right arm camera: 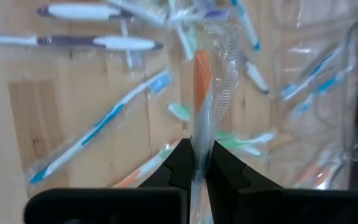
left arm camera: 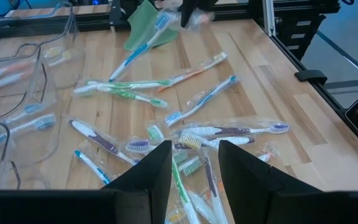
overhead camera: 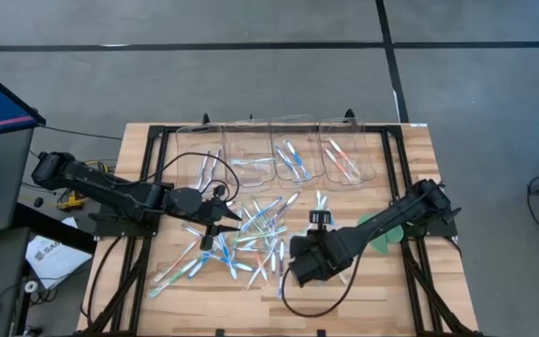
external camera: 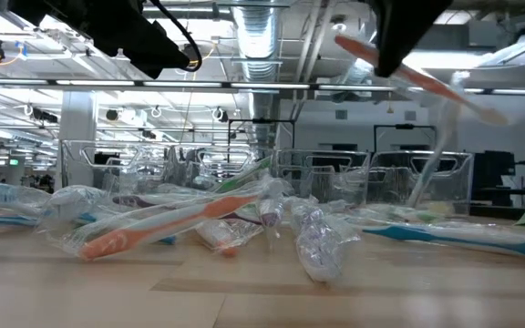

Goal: Pick & Place Toothbrushes
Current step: Put the orange toothbrush into the right transparent bin

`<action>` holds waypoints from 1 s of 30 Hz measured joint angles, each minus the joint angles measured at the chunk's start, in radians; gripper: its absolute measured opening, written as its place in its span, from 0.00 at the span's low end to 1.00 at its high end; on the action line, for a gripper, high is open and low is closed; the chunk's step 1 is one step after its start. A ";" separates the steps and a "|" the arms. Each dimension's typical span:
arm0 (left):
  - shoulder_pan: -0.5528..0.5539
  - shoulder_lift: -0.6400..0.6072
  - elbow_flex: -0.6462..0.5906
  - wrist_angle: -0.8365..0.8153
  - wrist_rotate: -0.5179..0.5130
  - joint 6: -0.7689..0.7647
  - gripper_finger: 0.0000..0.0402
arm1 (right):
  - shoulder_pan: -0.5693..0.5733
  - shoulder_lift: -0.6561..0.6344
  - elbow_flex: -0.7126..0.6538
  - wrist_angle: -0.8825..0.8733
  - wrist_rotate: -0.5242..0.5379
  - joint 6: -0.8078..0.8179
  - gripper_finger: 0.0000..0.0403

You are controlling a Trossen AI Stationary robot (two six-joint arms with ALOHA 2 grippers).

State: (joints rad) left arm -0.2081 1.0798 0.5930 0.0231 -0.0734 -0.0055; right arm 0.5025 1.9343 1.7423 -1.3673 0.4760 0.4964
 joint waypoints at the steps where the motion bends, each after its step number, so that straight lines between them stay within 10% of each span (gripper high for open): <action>1: 0.000 0.000 0.000 0.000 0.000 0.000 0.31 | 0.002 0.000 0.010 -0.002 0.016 -0.002 0.04; 30: 0.000 0.000 0.000 0.000 0.000 0.000 0.31 | 0.009 -0.153 0.364 -0.203 0.352 0.025 0.04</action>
State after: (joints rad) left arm -0.2084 1.0798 0.5927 0.0231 -0.0736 -0.0055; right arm 0.5111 1.7816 2.1063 -1.5707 0.8280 0.5209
